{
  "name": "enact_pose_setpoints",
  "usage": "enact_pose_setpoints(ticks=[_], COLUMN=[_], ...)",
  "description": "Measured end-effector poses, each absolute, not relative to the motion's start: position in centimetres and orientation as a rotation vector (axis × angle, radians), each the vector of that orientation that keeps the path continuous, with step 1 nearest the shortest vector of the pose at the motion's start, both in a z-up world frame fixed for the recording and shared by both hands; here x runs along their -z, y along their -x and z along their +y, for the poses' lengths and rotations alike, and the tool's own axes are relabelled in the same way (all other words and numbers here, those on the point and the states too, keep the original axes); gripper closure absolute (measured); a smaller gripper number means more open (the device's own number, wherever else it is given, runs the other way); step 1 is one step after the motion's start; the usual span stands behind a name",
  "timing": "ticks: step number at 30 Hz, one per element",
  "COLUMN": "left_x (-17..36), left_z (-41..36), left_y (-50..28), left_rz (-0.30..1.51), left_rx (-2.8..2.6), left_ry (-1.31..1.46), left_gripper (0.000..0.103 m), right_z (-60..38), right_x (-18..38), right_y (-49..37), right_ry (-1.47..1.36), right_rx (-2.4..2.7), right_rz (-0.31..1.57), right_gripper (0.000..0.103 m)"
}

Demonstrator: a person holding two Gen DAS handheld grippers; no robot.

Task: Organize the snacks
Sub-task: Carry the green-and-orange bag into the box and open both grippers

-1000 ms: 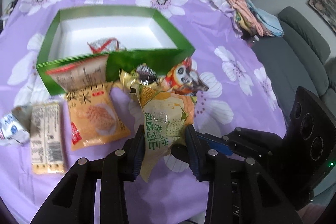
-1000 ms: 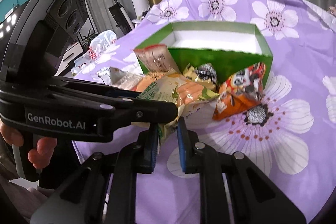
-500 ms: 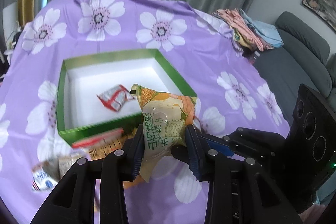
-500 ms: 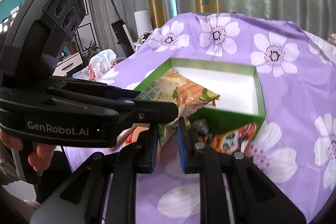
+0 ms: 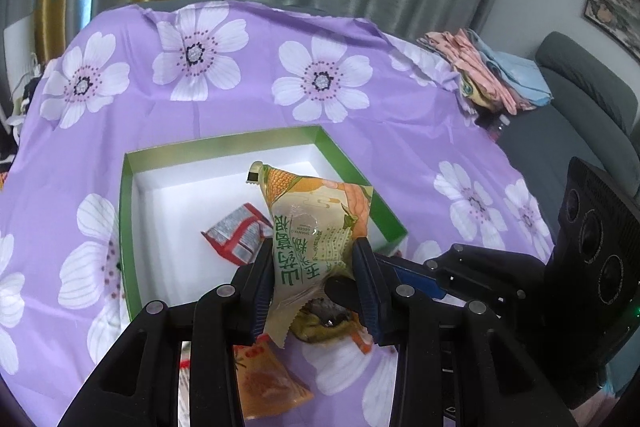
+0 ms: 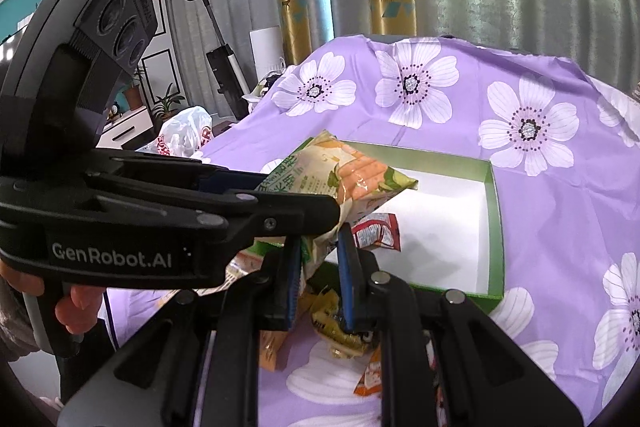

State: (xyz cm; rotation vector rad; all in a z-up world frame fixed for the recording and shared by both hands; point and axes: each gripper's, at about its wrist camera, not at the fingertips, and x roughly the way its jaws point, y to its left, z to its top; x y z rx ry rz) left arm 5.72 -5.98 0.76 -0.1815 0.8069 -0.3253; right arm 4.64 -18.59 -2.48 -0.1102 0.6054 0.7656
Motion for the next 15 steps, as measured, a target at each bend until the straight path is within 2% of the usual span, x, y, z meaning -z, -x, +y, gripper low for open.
enact_pose_setpoints(ticks=[12,15], left_x=[1.4,2.1], left_z=[-4.0,-3.3], left_y=[-9.4,-10.3], left_rz=[0.869,0.893], left_rx=[0.285,0.269], left_ry=[0.243,0.277], left_gripper=[0.066,0.066], right_z=[-16.3,-15.7], right_x=[4.1,4.6], right_y=[-8.6,-9.5], right_ry=[0.096,0.091], right_rx=[-0.76,-0.754], right_rz=[0.676,0.696], right_gripper=[0.085,0.082])
